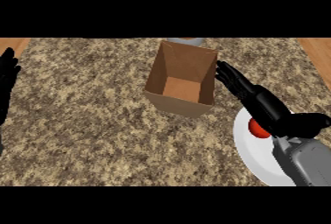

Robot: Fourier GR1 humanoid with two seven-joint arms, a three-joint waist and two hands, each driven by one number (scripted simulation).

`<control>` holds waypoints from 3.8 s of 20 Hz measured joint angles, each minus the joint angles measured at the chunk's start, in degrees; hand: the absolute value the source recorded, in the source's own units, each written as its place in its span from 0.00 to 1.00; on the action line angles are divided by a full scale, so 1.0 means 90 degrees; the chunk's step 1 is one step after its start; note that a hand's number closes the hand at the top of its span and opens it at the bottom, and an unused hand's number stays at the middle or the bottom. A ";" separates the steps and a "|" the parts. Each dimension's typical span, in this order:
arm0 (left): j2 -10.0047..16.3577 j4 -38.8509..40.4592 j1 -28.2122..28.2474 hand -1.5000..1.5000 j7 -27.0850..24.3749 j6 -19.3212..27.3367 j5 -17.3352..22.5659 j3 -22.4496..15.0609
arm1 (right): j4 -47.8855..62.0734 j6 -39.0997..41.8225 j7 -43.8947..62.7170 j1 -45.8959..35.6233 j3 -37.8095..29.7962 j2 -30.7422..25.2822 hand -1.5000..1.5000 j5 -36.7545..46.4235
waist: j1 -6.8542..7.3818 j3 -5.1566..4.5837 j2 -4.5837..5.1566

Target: Pick the tomato from the plate and place it in the cardboard box

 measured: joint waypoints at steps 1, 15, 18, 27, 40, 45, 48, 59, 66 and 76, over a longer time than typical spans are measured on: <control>-0.0004 -0.0016 0.0069 0.50 -0.0047 -0.0028 -0.0019 0.0031 | 0.0001 0.0003 -0.0018 0.0101 -0.0110 -0.0030 0.00 0.0002 | 0.0024 0.0010 0.0022; -0.0307 0.0347 0.1259 0.50 -0.0501 0.0312 -0.0675 -0.0283 | 0.1897 -0.0451 -0.2695 0.2220 -0.1361 -0.1082 0.00 0.1202 | 0.0007 0.0060 0.0138; -0.0446 0.0361 0.1177 0.50 -0.0455 0.0372 -0.0798 -0.0374 | 0.2650 0.0018 -0.3967 0.2381 -0.1689 -0.1070 0.00 0.1094 | 0.0051 0.0063 0.0136; -0.0528 0.0520 0.1061 0.50 -0.0539 0.0278 -0.0933 -0.0365 | 0.3731 -0.0026 -0.4538 0.1804 -0.1559 -0.2234 0.00 0.2653 | 0.0185 0.0048 0.0129; -0.0672 0.0511 0.1089 0.50 -0.0509 0.0193 -0.1131 -0.0283 | 0.3373 0.1285 -0.2092 0.0278 -0.0354 -0.2451 0.00 0.4308 | 0.0196 0.0043 0.0119; -0.0783 0.0565 0.1168 0.50 -0.0635 0.0100 -0.1233 -0.0114 | 0.3403 0.1545 -0.1751 0.0148 -0.0355 -0.2201 0.00 0.4855 | 0.0162 0.0045 0.0115; -0.0911 0.0616 0.1125 0.50 -0.0648 0.0104 -0.1344 -0.0032 | 0.3341 0.1600 -0.1500 0.0117 -0.0419 -0.1891 0.00 0.5136 | 0.0146 0.0045 0.0113; -0.1108 0.0611 0.1007 0.50 -0.0575 -0.0203 -0.1662 0.0310 | 0.3414 0.1959 -0.1724 0.0135 -0.0950 -0.1335 0.00 0.5901 | 0.0129 0.0047 0.0111; -0.1105 0.0700 0.1004 0.50 -0.0660 -0.0447 -0.1708 0.0563 | 0.2613 0.2444 -0.1614 0.0316 -0.1232 -0.1094 0.00 0.5905 | 0.0112 0.0047 0.0107; -0.1321 0.0480 0.1066 0.50 -0.0558 -0.0550 -0.1914 0.0676 | 0.2061 0.2811 -0.0860 0.0549 -0.1233 -0.0625 0.00 0.6543 | 0.0130 0.0046 0.0110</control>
